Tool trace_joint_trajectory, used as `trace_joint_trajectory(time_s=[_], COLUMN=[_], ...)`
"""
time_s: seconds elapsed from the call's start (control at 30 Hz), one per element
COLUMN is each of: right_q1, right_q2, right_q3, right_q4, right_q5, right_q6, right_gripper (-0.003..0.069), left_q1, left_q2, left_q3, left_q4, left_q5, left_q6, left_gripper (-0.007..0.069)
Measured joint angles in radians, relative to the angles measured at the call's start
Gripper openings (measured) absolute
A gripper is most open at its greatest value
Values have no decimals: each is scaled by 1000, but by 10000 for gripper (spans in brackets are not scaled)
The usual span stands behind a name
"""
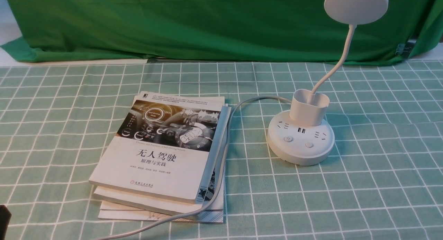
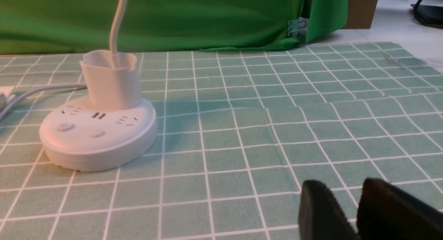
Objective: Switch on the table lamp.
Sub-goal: 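Press the button on the base of the white desk lamp with the right gripper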
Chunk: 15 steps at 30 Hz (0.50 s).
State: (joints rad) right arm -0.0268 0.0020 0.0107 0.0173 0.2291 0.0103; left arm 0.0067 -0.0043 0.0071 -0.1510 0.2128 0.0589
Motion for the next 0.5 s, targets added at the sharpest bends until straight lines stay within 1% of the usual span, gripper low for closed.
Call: trace_joint_trajectory(time_s=[0.2, 0.27, 0.33, 0.37, 0.47, 0.5], right_q1=[0, 0, 0, 0, 0, 0], right_q2=[0, 0, 0, 0, 0, 0], right_q3=[0, 0, 0, 0, 0, 0], right_q4=[0, 0, 6, 7, 62, 68], right_q5=[0, 0, 0, 0, 0, 0], right_q6=[8, 31, 93, 101, 319, 357], right_gripper=[238, 238, 238, 238, 238, 238], left_q1=[0, 0, 0, 0, 0, 0], left_q2=[0, 0, 0, 0, 0, 0], left_q3=[0, 0, 0, 0, 0, 0], left_q4=[55, 71, 77, 78, 83, 83], left_q5=[0, 0, 0, 0, 0, 0], left_q6=[0, 0, 0, 0, 0, 0], left_gripper=[21, 21, 21, 21, 21, 21])
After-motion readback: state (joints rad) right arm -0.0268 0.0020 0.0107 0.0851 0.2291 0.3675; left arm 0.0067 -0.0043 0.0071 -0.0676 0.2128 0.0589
